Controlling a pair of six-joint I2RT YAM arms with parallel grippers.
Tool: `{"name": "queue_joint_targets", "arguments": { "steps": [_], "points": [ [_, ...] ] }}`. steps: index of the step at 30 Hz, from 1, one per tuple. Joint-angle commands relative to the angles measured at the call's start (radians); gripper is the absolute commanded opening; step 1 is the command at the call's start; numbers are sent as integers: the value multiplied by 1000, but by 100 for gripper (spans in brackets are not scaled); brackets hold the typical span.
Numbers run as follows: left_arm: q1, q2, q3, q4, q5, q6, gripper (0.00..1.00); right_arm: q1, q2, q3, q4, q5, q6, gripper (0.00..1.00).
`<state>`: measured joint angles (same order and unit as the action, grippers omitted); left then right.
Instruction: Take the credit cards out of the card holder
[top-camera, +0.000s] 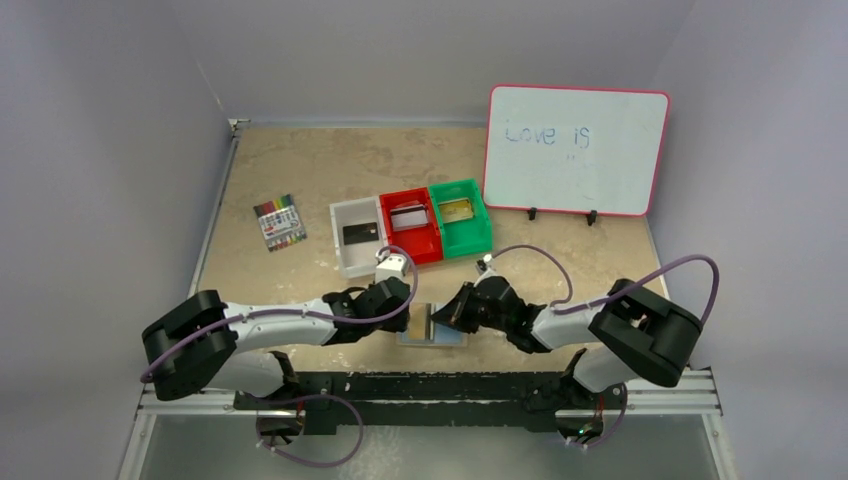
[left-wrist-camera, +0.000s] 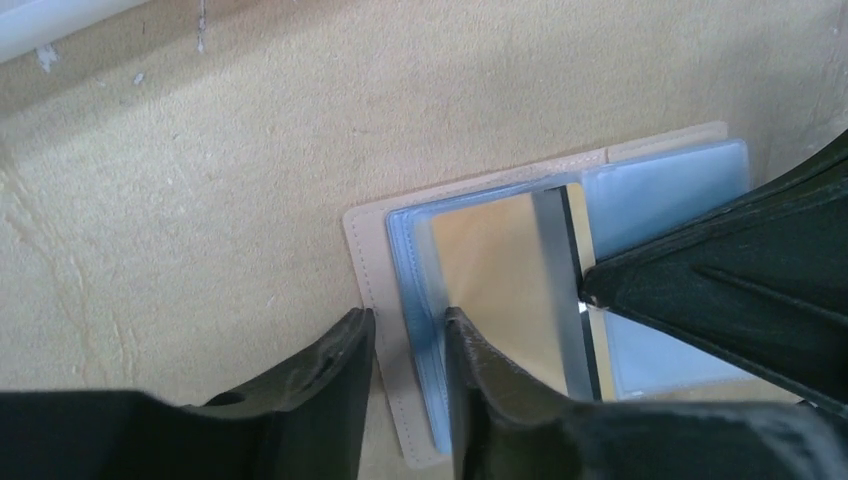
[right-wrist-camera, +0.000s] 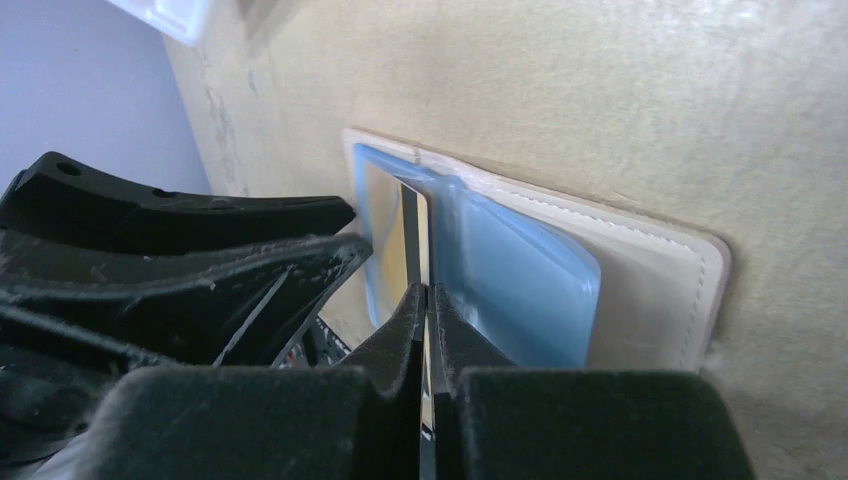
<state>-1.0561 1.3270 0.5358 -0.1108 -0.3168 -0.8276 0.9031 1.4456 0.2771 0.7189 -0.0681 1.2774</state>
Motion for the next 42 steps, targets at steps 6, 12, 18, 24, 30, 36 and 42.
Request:
{"name": "queue_joint_targets", "arguments": {
  "steps": [6, 12, 18, 24, 30, 36, 42],
  "points": [
    [-5, -79, -20, -50, 28, 29, 45, 3, -66, 0, -102, 77, 13, 0],
    [-8, -50, -7, -50, 28, 27, 45, 3, -101, 23, -192, 92, -23, 0],
    [-10, -48, 3, -49, 16, 21, 46, 2, -151, 1, -240, 103, -19, 0],
    [-13, -49, 4, -41, 21, 17, 46, 1, -205, -20, -278, 105, -19, 0],
    [-15, -60, 8, -39, 21, 11, 46, 0, -239, -37, -312, 105, -13, 0],
    [-22, -73, 34, -35, 16, 15, 46, -1, -242, -31, -321, 109, -19, 0],
    [-37, -47, 82, -60, -19, 38, 46, 0, -230, -16, -354, 114, -15, 0]
  ]
}}
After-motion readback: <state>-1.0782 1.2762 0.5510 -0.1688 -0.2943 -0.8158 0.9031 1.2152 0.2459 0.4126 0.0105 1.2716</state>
